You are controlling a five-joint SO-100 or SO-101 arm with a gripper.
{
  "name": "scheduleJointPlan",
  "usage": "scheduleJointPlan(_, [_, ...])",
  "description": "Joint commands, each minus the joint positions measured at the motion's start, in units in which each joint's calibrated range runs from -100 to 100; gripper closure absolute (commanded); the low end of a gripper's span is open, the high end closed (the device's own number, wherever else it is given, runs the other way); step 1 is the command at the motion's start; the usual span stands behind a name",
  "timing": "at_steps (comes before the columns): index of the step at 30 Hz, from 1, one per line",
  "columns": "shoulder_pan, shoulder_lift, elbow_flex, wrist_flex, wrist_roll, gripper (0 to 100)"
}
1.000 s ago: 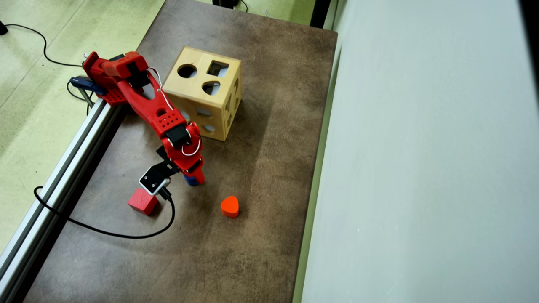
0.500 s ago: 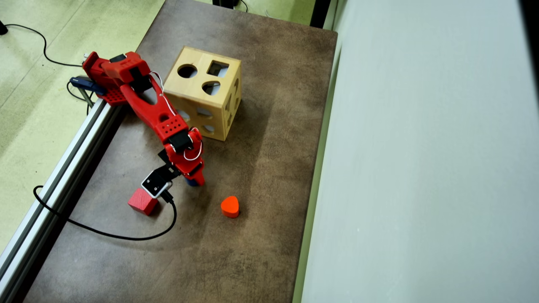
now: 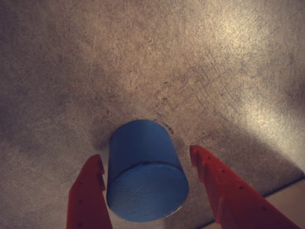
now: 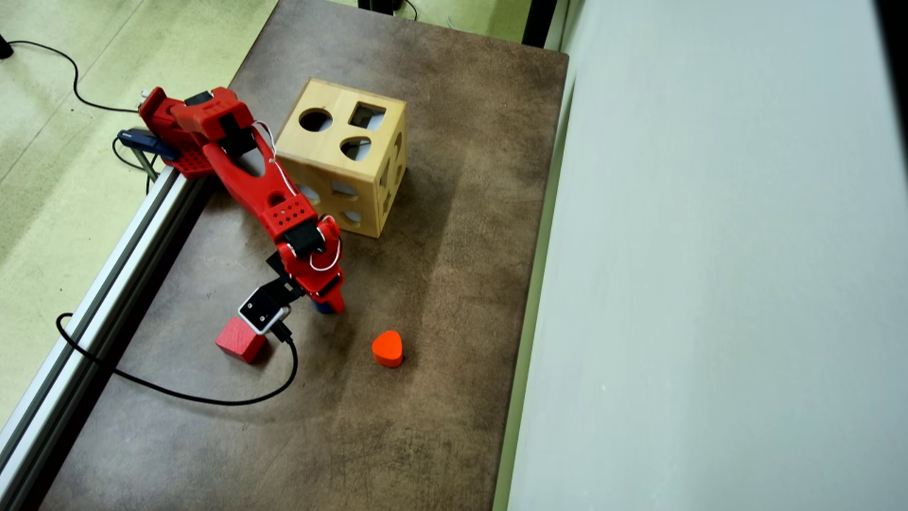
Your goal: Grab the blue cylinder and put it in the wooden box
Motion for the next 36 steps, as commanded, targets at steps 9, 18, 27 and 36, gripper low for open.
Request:
scheduleJointPlan(9, [-0.3,-1.7,-2.2,-1.8,-0.3,79])
scheduleJointPlan(18, [-0.3,-1.7,-2.2,-1.8,-0.3,82])
scheduleJointPlan(27, [-0.3,-1.5,-2.2,-1.8,0.0,87])
scheduleJointPlan(36, [-0.3,-1.9,-2.2,-0.7,0.1,87])
